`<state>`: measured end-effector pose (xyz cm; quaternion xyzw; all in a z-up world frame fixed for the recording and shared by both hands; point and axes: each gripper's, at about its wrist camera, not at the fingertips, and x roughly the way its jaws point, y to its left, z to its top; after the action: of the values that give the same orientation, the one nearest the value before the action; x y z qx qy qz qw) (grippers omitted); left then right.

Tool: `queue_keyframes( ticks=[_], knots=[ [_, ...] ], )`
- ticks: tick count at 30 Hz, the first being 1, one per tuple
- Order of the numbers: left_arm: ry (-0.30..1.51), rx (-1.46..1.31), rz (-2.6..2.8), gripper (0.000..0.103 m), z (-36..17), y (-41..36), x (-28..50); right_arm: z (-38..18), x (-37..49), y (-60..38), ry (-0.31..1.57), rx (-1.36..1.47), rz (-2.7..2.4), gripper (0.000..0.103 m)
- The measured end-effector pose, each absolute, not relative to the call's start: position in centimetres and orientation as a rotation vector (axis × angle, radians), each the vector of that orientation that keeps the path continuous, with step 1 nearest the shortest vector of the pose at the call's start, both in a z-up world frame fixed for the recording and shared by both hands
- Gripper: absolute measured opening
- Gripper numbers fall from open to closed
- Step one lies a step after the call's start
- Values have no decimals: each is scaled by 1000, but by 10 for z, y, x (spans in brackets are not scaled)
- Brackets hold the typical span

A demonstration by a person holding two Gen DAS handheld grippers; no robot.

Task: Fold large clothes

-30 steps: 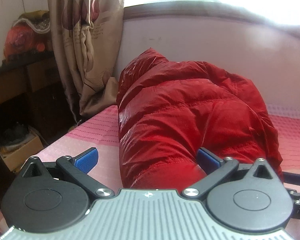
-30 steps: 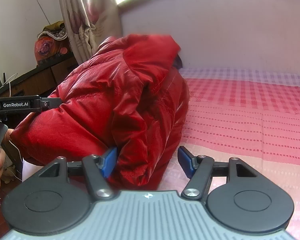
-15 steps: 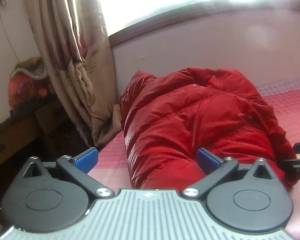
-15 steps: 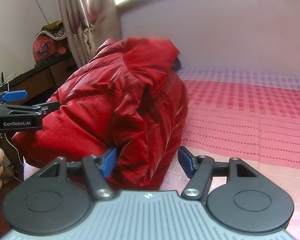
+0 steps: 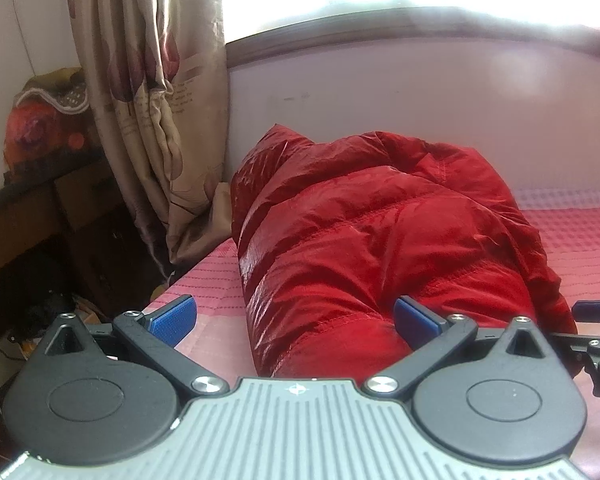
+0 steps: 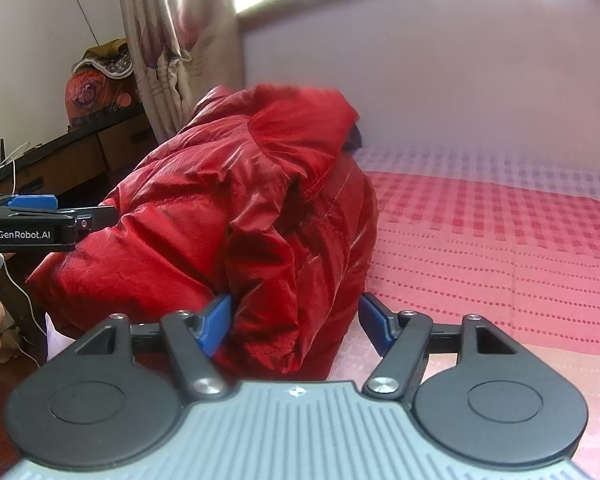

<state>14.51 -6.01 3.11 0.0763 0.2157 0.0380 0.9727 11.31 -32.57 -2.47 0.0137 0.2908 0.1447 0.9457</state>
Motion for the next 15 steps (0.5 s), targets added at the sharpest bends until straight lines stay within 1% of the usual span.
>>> queue_keyframes(
  ticks=[15],
  knots=[
    [469, 121, 64, 103, 37, -58, 146, -20, 112, -327, 586, 22, 297, 71]
  ],
)
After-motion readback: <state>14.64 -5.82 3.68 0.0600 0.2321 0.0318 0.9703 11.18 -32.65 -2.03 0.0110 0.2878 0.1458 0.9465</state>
